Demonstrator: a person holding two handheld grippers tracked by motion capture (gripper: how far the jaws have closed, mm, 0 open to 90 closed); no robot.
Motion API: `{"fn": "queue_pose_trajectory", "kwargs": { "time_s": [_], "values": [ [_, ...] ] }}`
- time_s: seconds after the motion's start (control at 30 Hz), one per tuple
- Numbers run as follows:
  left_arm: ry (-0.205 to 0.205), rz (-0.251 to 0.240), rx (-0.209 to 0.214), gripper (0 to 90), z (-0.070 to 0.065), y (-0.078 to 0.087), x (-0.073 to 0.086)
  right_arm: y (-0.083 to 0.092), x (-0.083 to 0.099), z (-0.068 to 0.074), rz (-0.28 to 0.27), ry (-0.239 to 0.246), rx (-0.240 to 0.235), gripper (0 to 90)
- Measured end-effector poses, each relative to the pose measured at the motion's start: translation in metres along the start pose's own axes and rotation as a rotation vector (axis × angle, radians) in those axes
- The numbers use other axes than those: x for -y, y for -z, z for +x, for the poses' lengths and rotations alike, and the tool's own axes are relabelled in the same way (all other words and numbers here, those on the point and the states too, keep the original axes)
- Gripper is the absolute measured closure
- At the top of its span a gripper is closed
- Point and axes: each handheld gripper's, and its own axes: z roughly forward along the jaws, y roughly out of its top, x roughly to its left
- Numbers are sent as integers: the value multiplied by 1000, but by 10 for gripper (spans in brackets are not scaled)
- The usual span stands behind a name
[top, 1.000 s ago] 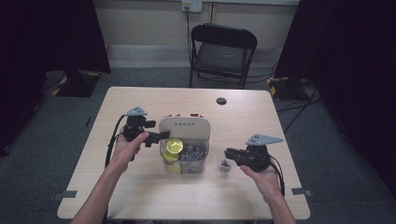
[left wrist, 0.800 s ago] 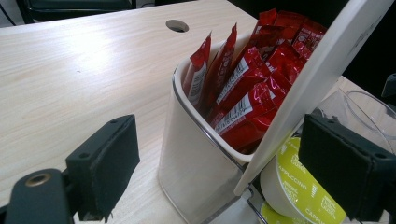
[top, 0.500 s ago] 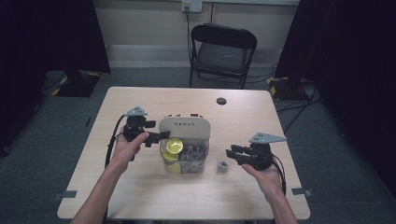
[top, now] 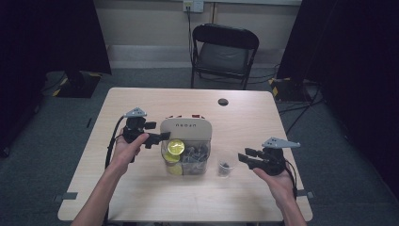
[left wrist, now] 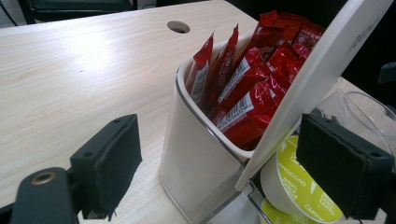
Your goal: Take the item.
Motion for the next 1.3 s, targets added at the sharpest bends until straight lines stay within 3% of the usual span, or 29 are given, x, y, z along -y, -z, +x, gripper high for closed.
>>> {"fn": "queue_pose_trajectory", "kwargs": {
  "time_s": [0.17, 0.33, 0.43, 0.63, 0.8, 1.03, 1.3],
  "values": [
    [3, -5, 3, 149, 0, 0, 1, 6, 16, -9, 25, -29, 29, 520],
    [1, 0, -6, 152, -1, 1, 1, 5, 30, -15, 51, -36, 86, 403],
    [5, -7, -2, 153, 0, 2, 1, 0, 40, -21, 67, -49, 129, 313],
    [7, -10, -1, 153, 1, 4, 1, -12, 54, -29, 124, -50, 164, 262],
    [5, -10, -7, 155, 1, 5, 1, -20, 60, -35, 174, -53, 230, 171],
    [8, -9, -6, 156, 2, 6, 1, -27, 69, -37, 210, -51, 258, 152],
    [17, -18, 6, 157, 4, 11, 1, -34, 73, -40, 216, -55, 326, 151]
  ]
}}
